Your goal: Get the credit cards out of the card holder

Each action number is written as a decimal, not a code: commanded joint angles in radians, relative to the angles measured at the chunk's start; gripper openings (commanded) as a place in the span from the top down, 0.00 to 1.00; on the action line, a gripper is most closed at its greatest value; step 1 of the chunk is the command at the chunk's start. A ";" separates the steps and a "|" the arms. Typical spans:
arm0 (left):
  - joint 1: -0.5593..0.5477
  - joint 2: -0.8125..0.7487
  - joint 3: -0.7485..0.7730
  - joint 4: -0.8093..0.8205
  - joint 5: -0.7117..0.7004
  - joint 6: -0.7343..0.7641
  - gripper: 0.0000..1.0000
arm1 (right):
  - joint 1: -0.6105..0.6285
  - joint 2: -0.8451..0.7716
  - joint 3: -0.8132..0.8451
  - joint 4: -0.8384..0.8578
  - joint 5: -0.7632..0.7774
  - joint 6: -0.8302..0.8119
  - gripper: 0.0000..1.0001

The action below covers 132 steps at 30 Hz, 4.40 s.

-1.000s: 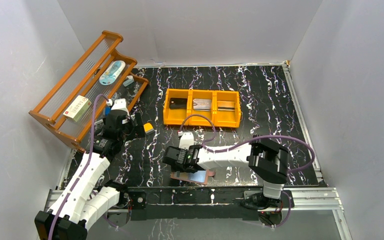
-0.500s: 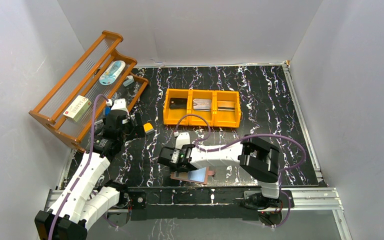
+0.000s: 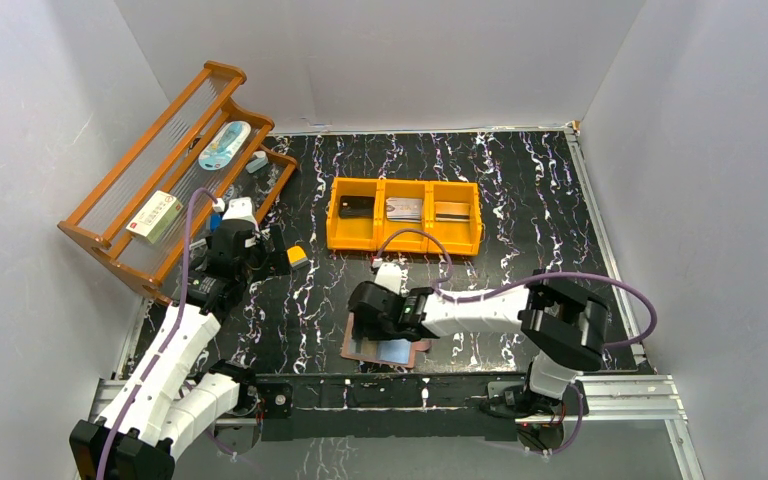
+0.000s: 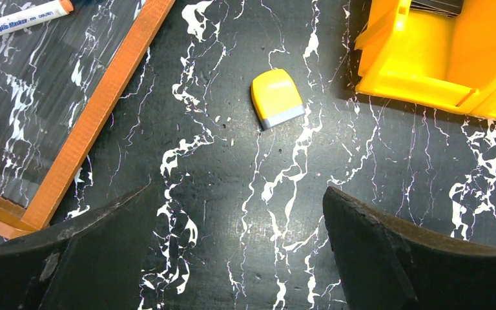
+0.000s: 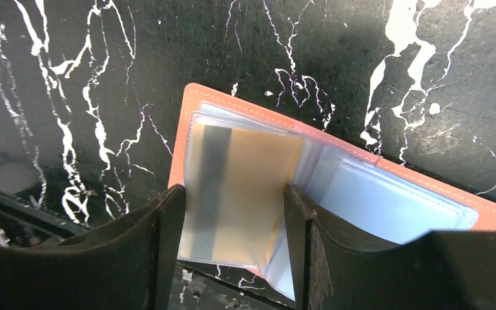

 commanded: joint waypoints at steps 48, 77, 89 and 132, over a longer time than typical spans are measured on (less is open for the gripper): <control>-0.404 0.056 -0.403 0.344 0.661 -0.499 0.40 | -0.216 -0.109 -0.375 0.510 -0.412 0.108 0.37; -0.426 0.182 -0.461 0.655 0.787 -0.526 0.81 | -0.221 -0.170 -0.282 0.390 -0.440 0.058 0.23; -0.493 0.256 -0.411 0.768 0.821 -0.529 0.64 | -0.223 -0.388 -0.301 0.161 -0.167 0.133 0.18; -0.645 0.257 -0.237 0.275 0.286 -0.494 0.35 | -0.223 -0.280 -0.318 0.128 -0.226 0.133 0.33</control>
